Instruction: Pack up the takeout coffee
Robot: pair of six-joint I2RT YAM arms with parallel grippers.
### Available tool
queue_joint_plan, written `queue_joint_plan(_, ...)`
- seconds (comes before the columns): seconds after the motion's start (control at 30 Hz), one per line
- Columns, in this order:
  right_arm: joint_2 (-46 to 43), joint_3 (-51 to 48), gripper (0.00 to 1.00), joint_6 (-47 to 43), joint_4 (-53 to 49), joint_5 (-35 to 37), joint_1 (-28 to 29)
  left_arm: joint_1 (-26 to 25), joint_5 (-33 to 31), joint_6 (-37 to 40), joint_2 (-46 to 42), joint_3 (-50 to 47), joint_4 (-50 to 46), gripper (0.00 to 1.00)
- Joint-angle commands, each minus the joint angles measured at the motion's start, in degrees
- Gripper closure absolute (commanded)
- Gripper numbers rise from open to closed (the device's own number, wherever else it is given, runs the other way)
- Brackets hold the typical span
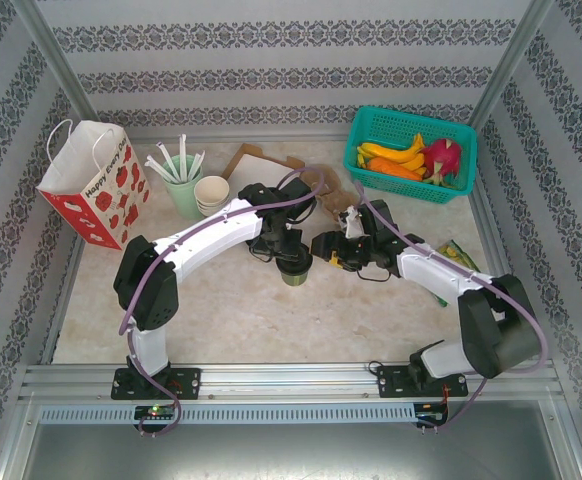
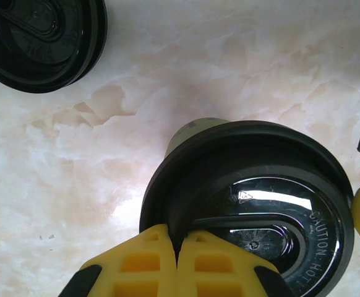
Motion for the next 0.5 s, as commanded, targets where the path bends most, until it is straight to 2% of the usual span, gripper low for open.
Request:
queue_joint_plan(0.0, -2.47, -1.05, 0.31, 1.50, 5.29, 0.36, 1.36, -0.53, -2.02, -0.76, 3.21, 0.05, -0.73, 1.00)
queue_joint_plan(0.3, -2.53, -2.35, 0.27, 1.15, 7.12, -0.38, 1.74, -0.53, -1.97, -0.80, 3.22, 0.76, -0.87, 0.99)
queue_joint_plan(0.47, -0.11, -2.10, 0.30, 0.95, 7.86, -3.43, 2.79, -0.53, -1.29, -0.86, 3.12, 0.81, -0.61, 0.97)
